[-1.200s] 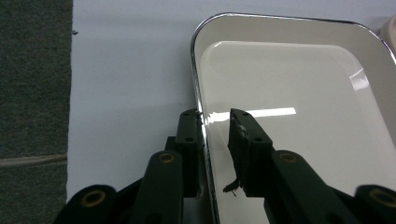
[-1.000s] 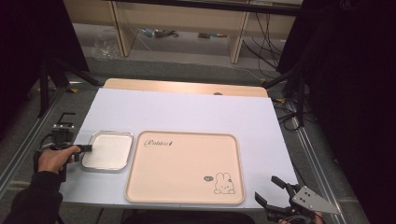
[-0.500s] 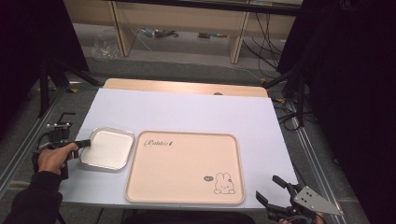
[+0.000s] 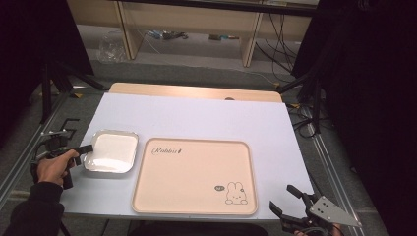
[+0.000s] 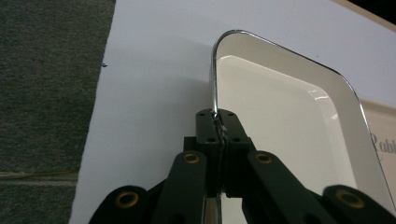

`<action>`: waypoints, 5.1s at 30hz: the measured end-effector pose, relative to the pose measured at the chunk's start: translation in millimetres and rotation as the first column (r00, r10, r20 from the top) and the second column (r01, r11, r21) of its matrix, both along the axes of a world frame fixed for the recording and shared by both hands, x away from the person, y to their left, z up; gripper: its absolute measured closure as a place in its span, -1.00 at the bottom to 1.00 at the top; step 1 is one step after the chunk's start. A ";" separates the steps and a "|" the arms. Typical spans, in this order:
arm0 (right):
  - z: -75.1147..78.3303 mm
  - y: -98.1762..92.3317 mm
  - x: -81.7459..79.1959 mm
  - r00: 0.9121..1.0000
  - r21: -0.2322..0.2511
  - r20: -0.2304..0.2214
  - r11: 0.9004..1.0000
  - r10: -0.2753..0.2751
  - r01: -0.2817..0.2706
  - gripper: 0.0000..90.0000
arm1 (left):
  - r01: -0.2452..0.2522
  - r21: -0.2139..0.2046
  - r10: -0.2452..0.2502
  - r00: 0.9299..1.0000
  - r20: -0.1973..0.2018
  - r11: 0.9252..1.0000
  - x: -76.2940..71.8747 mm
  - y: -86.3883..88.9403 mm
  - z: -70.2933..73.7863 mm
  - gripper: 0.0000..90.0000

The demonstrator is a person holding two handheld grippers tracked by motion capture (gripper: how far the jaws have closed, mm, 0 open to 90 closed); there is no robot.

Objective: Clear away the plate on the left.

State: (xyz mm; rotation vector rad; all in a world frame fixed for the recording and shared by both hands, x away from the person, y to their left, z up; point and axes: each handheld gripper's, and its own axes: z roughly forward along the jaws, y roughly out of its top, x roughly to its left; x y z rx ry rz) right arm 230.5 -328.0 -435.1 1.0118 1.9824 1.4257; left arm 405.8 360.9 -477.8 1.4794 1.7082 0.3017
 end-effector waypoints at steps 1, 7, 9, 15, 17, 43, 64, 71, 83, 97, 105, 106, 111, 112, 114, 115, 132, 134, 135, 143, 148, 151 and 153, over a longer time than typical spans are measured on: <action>0.0 0.0 0.0 1.000 0.000 0.000 1.000 0.000 0.000 -0.53 | 0.000 0.000 0.000 1.000 0.000 1.000 0.0 0.0 0.0 0.95; 0.1 0.1 -0.1 1.000 0.000 -0.002 1.000 0.002 -0.002 -0.53 | -0.005 -0.016 0.006 1.000 0.022 1.000 -4.8 -6.4 4.2 0.95; 0.2 -0.1 -0.1 1.000 -0.001 0.000 1.000 0.001 -0.001 -0.53 | 0.005 -0.033 -0.004 0.999 0.045 0.999 -5.4 -10.3 4.1 0.95; 0.2 -0.1 0.0 1.000 0.000 0.001 1.000 0.002 -0.002 -0.53 | 0.065 -0.037 -0.063 0.996 0.055 0.997 -8.7 -28.7 10.9 0.95; 0.1 -0.2 0.1 1.000 0.001 0.002 1.000 0.002 -0.002 -0.53 | 0.085 -0.036 -0.083 0.995 0.053 0.996 -9.7 -33.4 12.3 0.95; -1.3 1.2 2.5 0.999 0.010 0.025 1.000 0.022 -0.022 -0.53 | 0.223 -0.078 -0.213 0.970 0.114 0.972 -33.0 -103.4 17.3 0.95; -0.1 -0.7 1.9 1.000 -0.009 0.020 1.000 0.016 -0.015 -0.53 | 0.352 -0.078 -0.344 0.934 0.100 0.933 -31.3 -160.1 9.2 0.95; 0.2 0.2 0.1 1.000 0.004 0.001 1.000 0.008 -0.008 -0.53 | 0.400 -0.063 -0.394 0.914 0.092 0.914 -29.7 -180.8 6.6 0.95; -0.1 -0.3 0.8 1.000 -0.002 0.012 1.000 0.010 -0.009 -0.53 | 0.453 -0.046 -0.451 0.891 0.047 0.890 -24.8 -206.7 -2.6 0.95; 0.2 -0.9 1.3 1.000 -0.013 0.022 1.000 0.019 -0.019 -0.53 | 0.476 -0.039 -0.476 0.879 0.013 0.878 -21.5 -233.4 -15.7 0.95; 0.4 -1.0 1.4 1.000 -0.014 0.025 1.000 0.019 -0.019 -0.53 | 0.492 -0.049 -0.492 0.871 0.011 0.869 -26.0 -236.2 -18.2 0.91; 0.2 -1.2 2.0 0.999 -0.016 0.033 1.000 0.020 -0.019 -0.53 | 0.492 -0.049 -0.492 0.871 0.011 0.869 -26.0 -236.2 -18.2 0.91; 0.0 -0.2 1.1 1.000 0.000 0.004 1.000 0.031 -0.031 -0.53 | 0.528 -0.030 -0.528 0.849 0.010 0.849 -33.5 -234.5 -16.2 0.88; -0.3 0.8 0.5 0.999 0.022 -0.012 0.999 0.032 -0.032 -0.53 | 0.526 -0.028 -0.526 0.851 0.011 0.850 -35.1 -234.4 -16.5 0.87; 0.1 0.1 0.8 0.999 0.003 0.002 0.999 0.032 -0.032 -0.53 | 0.530 -0.028 -0.530 0.848 0.008 0.847 -38.2 -233.4 -16.6 0.86; 0.1 0.1 0.8 0.999 0.003 0.002 0.999 0.032 -0.032 -0.53 | 0.530 -0.028 -0.530 0.848 0.008 0.847 -38.2 -233.4 -16.6 0.85; -1.4 1.6 1.9 0.999 0.021 0.023 0.999 0.025 -0.026 -0.52 | 0.576 -0.061 -0.577 0.817 0.015 0.815 -67.8 -225.9 -16.3 0.79; -1.2 1.6 1.9 0.999 0.021 0.023 0.999 0.026 -0.026 -0.52 | 0.576 -0.062 -0.575 0.818 0.032 0.815 -70.2 -226.0 -17.0 0.79; -1.3 1.6 1.9 0.999 0.020 0.022 0.999 0.027 -0.027 -0.52 | 0.579 -0.068 -0.578 0.815 0.032 0.813 -70.9 -224.6 -17.4 0.79; -1.3 2.7 1.2 0.999 0.031 0.023 0.999 0.023 -0.024 -0.52 | 0.614 -0.048 -0.615 0.789 0.007 0.788 -84.0 -223.9 -16.0 0.77; -1.1 2.3 1.0 1.000 0.032 0.018 0.999 0.023 -0.023 -0.52 | 0.595 -0.089 -0.597 0.802 0.011 0.799 -91.6 -228.6 -16.6 0.74; -1.5 2.7 1.3 0.999 0.032 0.023 0.999 0.023 -0.024 -0.52 | 0.591 -0.103 -0.593 0.805 0.009 0.800 -92.8 -227.8 -16.8 0.73; -1.1 2.4 1.0 1.000 0.030 0.019 0.999 0.024 -0.024 -0.52 | 0.593 -0.091 -0.595 0.804 0.008 0.800 -94.8 -227.4 -16.4 0.73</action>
